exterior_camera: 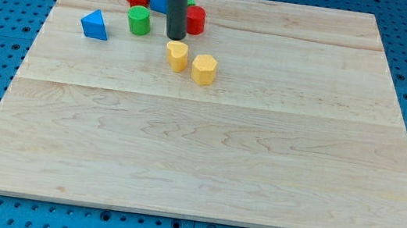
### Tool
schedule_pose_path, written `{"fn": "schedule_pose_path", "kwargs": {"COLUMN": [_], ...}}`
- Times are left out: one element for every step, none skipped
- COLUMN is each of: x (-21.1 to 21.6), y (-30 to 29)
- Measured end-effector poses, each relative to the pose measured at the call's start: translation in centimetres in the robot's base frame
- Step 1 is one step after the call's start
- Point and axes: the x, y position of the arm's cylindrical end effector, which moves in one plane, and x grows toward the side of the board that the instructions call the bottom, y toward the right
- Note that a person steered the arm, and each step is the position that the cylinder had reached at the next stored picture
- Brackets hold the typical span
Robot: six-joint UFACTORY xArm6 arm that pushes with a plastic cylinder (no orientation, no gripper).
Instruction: Move the red circle into the yellow blocks
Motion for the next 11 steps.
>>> {"fn": "schedule_pose_path", "kwargs": {"x": [3.5,5.8,3.5,-2.7,-6.8,-6.8,-5.4,-3.2,0.9,3.9,-0.3], "y": [0.8,5.3,10.2,11.2,8.8,3.9,1.1,-0.3,0.8,4.4,3.3]}}
